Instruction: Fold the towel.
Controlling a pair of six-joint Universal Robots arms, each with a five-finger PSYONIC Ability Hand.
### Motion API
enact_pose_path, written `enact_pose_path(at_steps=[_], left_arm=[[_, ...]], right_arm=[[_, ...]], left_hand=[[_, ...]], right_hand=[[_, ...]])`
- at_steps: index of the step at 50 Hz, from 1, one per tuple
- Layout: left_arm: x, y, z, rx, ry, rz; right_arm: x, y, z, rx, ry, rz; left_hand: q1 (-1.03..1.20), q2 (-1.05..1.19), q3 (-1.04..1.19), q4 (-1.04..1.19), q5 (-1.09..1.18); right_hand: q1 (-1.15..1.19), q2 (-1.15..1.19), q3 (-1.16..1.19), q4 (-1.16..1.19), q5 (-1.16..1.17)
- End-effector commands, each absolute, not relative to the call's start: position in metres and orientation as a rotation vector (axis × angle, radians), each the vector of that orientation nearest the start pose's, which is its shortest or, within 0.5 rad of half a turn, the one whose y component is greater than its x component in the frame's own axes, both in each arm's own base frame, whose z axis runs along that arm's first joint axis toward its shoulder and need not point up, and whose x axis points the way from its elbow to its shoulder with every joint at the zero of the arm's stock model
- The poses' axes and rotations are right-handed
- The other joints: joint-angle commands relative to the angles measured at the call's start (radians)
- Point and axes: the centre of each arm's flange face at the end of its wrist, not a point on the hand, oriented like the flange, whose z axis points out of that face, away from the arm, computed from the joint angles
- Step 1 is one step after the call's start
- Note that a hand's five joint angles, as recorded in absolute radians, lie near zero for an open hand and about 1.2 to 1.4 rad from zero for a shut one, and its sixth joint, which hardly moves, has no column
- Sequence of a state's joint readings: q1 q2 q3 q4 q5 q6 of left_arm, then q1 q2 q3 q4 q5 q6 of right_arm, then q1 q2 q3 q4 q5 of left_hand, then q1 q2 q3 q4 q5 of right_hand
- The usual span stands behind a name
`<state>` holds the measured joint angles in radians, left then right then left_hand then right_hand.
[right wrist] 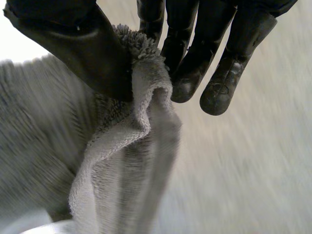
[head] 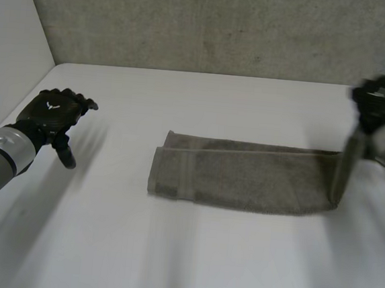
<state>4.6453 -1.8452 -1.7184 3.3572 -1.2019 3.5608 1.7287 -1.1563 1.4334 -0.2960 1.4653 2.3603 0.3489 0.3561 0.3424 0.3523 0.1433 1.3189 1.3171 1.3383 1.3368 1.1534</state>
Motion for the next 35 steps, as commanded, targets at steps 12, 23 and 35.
enact_pose_path(at_steps=[12, 23, 35], left_arm=[[-0.221, -0.304, 0.212, 0.995, 2.304, -2.172], [-0.249, -0.290, 0.216, 1.110, 2.269, -2.237], [-0.287, -0.258, 0.206, 1.293, 2.265, -2.271]], right_arm=[[0.399, -0.216, 0.172, -1.627, 1.561, -2.109], [0.337, -0.246, 0.183, -1.495, 1.850, -2.050], [0.253, -0.256, 0.142, -1.398, 2.257, -1.802]], left_hand=[[-0.053, -0.060, -0.047, -0.057, -0.022], [-0.050, -0.057, -0.044, -0.054, -0.019], [-0.050, -0.057, -0.044, -0.054, -0.019]], right_hand=[[-1.144, -1.143, -1.164, -1.162, -1.153], [-1.144, -1.143, -1.164, -1.162, -1.153], [-0.906, -0.904, -0.925, -0.924, -0.915]])
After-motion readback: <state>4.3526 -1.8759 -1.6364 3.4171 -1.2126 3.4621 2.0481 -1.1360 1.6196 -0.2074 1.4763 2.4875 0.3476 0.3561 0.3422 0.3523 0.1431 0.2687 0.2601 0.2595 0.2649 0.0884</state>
